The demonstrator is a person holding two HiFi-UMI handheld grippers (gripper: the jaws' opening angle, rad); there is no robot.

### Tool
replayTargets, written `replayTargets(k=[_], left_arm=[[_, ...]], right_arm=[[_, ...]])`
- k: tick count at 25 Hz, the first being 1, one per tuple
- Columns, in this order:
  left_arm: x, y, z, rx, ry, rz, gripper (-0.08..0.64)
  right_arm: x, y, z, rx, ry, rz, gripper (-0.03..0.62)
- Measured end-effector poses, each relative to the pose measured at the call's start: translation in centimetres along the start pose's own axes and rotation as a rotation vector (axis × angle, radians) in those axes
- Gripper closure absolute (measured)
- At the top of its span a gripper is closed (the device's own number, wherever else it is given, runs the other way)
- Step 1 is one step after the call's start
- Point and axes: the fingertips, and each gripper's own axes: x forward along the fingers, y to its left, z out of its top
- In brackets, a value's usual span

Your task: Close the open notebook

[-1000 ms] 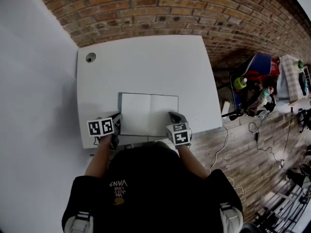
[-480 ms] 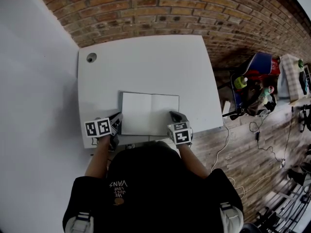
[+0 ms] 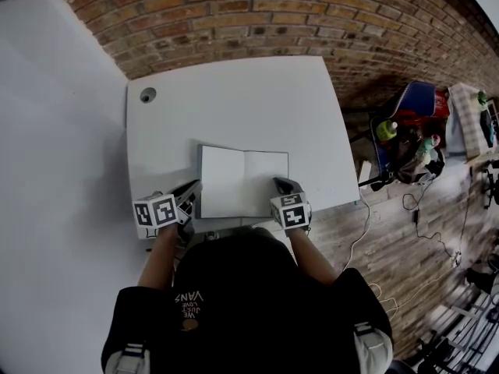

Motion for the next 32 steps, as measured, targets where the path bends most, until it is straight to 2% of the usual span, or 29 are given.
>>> replayTargets(k=[7,17,32], left_arm=[[-0.1,-2.3,0.5,0.053,0.012,-0.049,0.528],[0.7,-5.8,0.7,0.079,0.003,-0.149,0.528],[1.7,-8.9,0.5,0.123,0.022,-0.224,0.522]], right_arm=[[0.0,0.0,0.0,0.012,-0.008,-0.002,0.594],[0.0,-0.2,-0.1,0.019,-0.017,0.005,0.594],[-0.4,-0.1,0.0,0.03,-0.009,0.019,0.594]])
